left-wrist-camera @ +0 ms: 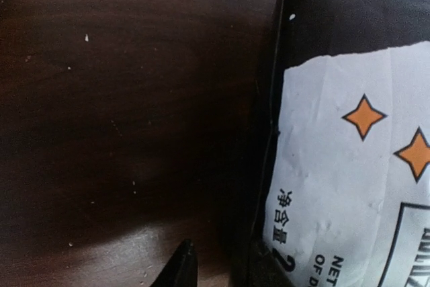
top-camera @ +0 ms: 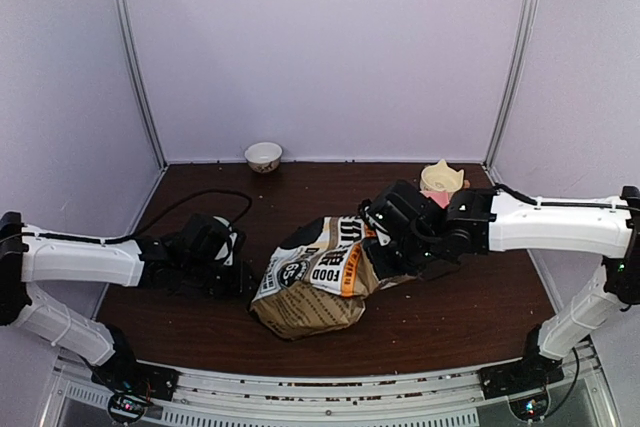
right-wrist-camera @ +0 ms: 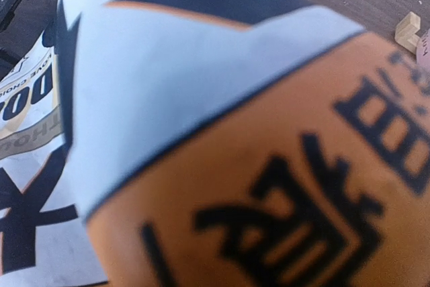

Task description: Serve the pet food

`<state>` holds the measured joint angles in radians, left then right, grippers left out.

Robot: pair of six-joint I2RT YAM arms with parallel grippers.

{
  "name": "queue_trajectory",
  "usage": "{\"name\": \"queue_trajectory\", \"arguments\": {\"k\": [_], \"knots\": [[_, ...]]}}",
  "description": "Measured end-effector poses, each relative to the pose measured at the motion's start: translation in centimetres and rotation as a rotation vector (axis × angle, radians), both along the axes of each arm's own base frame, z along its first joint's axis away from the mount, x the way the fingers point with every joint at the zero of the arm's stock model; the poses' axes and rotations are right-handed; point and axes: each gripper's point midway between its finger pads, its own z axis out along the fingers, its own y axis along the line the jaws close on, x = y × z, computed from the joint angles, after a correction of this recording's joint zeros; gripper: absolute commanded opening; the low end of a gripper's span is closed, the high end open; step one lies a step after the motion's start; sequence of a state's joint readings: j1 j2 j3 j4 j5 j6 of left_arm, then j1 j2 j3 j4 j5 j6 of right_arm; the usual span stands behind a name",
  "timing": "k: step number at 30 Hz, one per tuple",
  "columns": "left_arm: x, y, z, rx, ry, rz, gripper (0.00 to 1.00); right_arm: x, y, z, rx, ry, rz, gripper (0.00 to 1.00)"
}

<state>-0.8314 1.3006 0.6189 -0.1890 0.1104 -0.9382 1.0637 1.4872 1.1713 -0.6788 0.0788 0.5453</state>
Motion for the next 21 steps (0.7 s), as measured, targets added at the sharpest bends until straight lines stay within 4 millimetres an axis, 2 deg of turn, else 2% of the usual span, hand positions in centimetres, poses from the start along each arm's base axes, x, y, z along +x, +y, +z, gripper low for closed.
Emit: {"name": "queue_trajectory", "arguments": {"k": [5, 12, 21], "knots": [[0.3, -1.3, -0.5, -0.044, 0.006, -0.019, 0.20, -0.5, 1.3, -1.0, 0.015, 0.053, 0.065, 0.00], [0.3, -1.7, -1.6, -0.041, 0.028, -0.029, 0.19, -1.2, 3.7, -1.5, 0.070, 0.138, 0.165, 0.00], [0.5, -1.6, -1.9, -0.032, 0.031, -0.014, 0.24, -3.1, 6.1, 0.3, 0.229, 0.264, 0.278, 0.00]]}}
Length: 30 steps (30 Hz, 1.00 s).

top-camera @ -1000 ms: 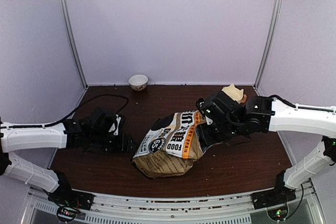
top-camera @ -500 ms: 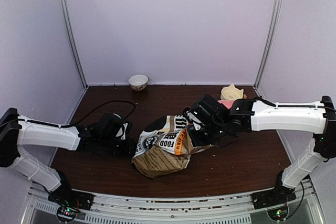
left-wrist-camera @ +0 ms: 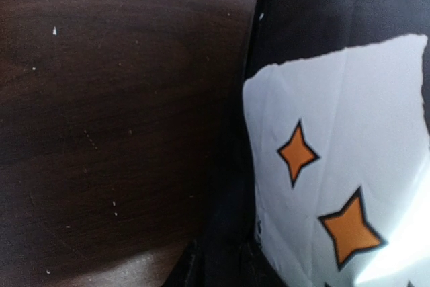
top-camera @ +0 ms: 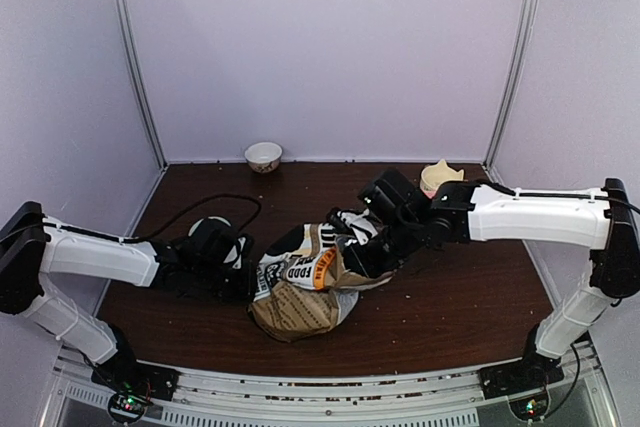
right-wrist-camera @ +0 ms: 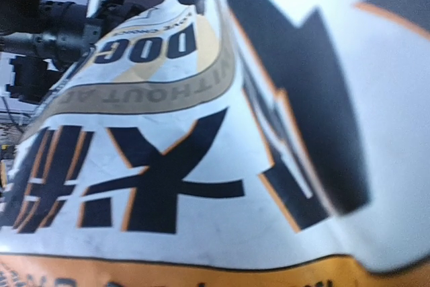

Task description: Serve the pet food

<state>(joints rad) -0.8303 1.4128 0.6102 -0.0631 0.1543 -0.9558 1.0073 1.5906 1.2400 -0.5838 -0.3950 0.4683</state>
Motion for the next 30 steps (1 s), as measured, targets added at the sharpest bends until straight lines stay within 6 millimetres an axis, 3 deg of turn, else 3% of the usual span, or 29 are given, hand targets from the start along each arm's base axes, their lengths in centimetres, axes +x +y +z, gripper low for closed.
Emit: {"name": "queue_trajectory", "arguments": {"k": [4, 6, 10, 14, 15, 16, 19, 21, 26, 28, 30], "knots": [[0.1, 0.2, 0.0, 0.018, -0.005, 0.002, 0.39, -1.1, 0.8, 2.3, 0.135, 0.088, 0.025, 0.00], [0.2, 0.4, 0.1, 0.039, -0.010, 0.003, 0.51, -1.7, 1.1, 4.0, 0.212, 0.119, 0.040, 0.00], [0.8, 1.1, 1.9, 0.103, -0.059, 0.004, 0.69, -1.9, 0.8, 6.0, 0.310, 0.164, 0.025, 0.00], [2.0, 1.9, 6.7, 0.157, -0.154, 0.022, 0.73, -1.7, 0.2, 6.8, 0.356, 0.197, -0.006, 0.00], [2.6, 2.0, 9.3, 0.157, -0.205, 0.037, 0.73, -1.6, 0.0, 7.1, 0.372, 0.204, -0.018, 0.00], [2.7, 1.9, 9.7, 0.155, -0.213, 0.037, 0.73, -1.6, 0.0, 7.4, 0.385, 0.211, -0.027, 0.00], [3.0, 1.1, 15.2, 0.118, -0.311, 0.026, 0.73, -1.2, -0.5, 8.4, 0.424, 0.214, -0.057, 0.00], [2.6, -0.4, 19.7, 0.057, -0.386, -0.007, 0.73, -1.0, -0.8, 9.2, 0.443, 0.212, -0.076, 0.00], [0.2, -5.0, 27.3, -0.078, -0.488, -0.136, 0.73, -0.9, -1.4, 10.7, 0.481, 0.202, -0.097, 0.00], [-0.7, -7.6, 29.0, -0.122, -0.497, -0.207, 0.73, -0.9, -1.3, 11.0, 0.491, 0.203, -0.100, 0.00], [-1.2, -9.6, 29.3, -0.137, -0.489, -0.267, 0.73, -0.9, -1.4, 11.1, 0.494, 0.209, -0.105, 0.00]]}}
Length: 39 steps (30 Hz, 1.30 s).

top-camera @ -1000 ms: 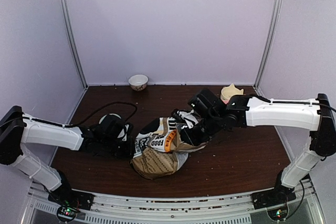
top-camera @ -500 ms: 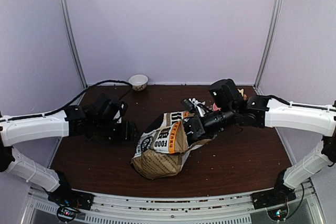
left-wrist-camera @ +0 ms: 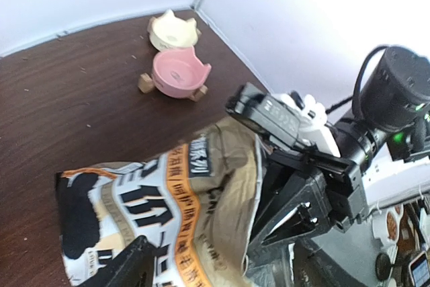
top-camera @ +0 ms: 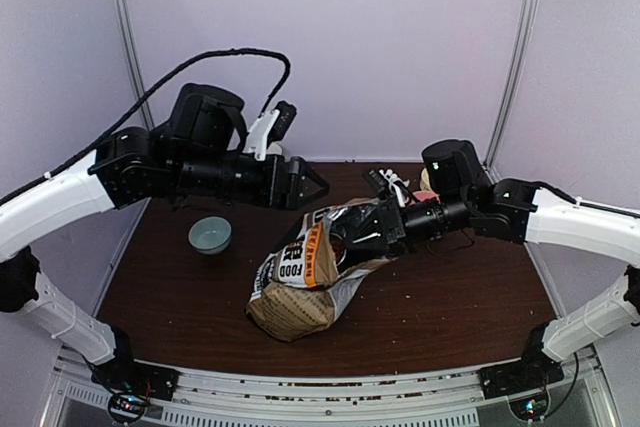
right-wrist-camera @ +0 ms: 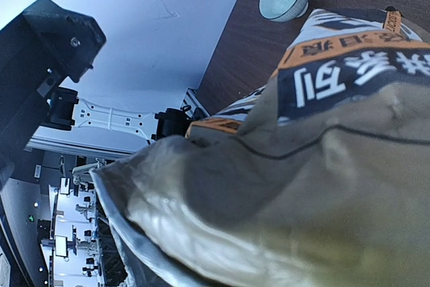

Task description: Serve the pet food

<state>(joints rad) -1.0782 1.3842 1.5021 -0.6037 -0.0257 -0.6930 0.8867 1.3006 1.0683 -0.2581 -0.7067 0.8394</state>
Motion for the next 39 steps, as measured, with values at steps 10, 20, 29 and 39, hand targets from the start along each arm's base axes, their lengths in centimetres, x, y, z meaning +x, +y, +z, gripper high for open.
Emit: {"name": "queue_trajectory", "arguments": {"k": [10, 20, 29, 39], "knots": [[-0.6, -2.4, -6.4, 0.213, 0.083, -0.096, 0.38, -0.3, -0.9, 0.1, 0.015, 0.009, -0.022, 0.00], [-1.1, -2.5, -5.8, 0.212, 0.050, -0.127, 0.00, 0.7, -2.5, 0.3, 0.044, 0.024, -0.082, 0.00], [-0.2, -0.2, -4.4, 0.187, -0.014, -0.025, 0.00, 2.3, -5.5, 1.7, 0.166, 0.066, -0.194, 0.00], [0.7, 0.1, -4.0, 0.172, -0.016, 0.055, 0.00, 2.5, -6.6, 3.1, 0.283, 0.149, -0.216, 0.00]]}}
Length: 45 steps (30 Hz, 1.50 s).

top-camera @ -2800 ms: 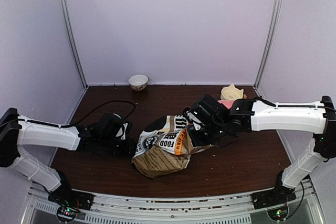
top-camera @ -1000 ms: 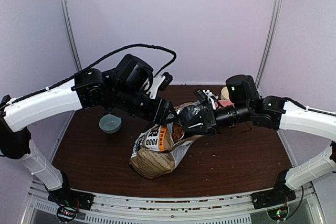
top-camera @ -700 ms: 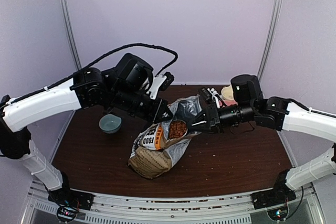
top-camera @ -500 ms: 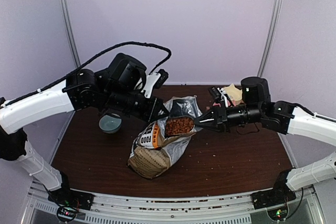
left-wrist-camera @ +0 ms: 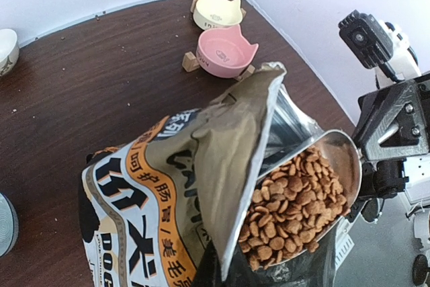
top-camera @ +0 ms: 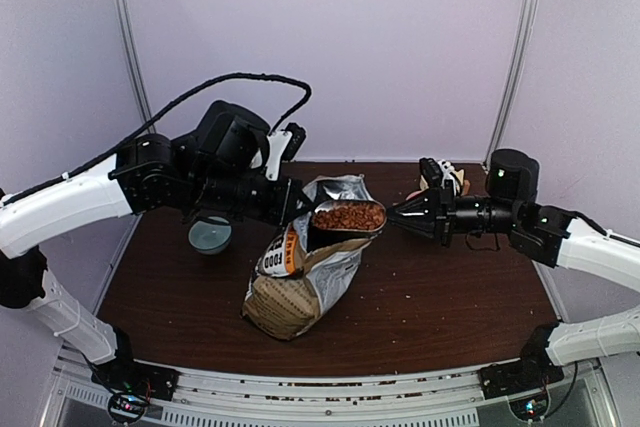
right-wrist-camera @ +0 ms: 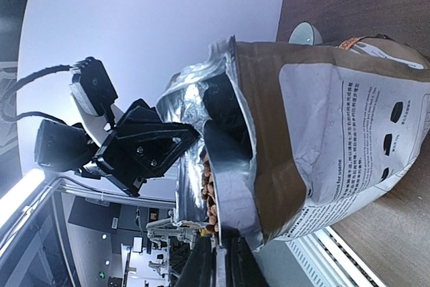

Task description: Serve the pet food

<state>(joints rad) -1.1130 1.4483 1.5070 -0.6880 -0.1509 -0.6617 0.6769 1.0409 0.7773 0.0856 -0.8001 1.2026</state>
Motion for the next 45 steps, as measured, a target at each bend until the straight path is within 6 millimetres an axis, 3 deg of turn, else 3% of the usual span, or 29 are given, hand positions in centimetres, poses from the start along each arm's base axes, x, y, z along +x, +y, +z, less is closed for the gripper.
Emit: {"name": "queue_trajectory", "arguments": {"k": [14, 22, 35, 39, 45], "knots": [[1.1, 0.8, 0.6, -0.026, 0.001, 0.048, 0.00, -0.6, -0.5, 2.3, 0.126, 0.041, 0.006, 0.00], [1.8, 2.4, 1.0, -0.045, 0.003, 0.087, 0.00, -1.0, -1.0, 3.6, 0.211, 0.058, 0.006, 0.00], [1.7, 2.0, 1.4, -0.073, 0.012, 0.066, 0.00, -1.2, -1.3, 6.8, 0.337, 0.049, 0.017, 0.00], [1.7, 2.0, 1.4, -0.074, 0.015, 0.064, 0.00, 0.0, -1.9, 6.3, 0.316, 0.049, -0.031, 0.00], [1.8, 1.9, 1.3, -0.081, 0.014, 0.062, 0.00, 4.7, -5.6, 5.6, 0.269, 0.027, -0.223, 0.00]]}}
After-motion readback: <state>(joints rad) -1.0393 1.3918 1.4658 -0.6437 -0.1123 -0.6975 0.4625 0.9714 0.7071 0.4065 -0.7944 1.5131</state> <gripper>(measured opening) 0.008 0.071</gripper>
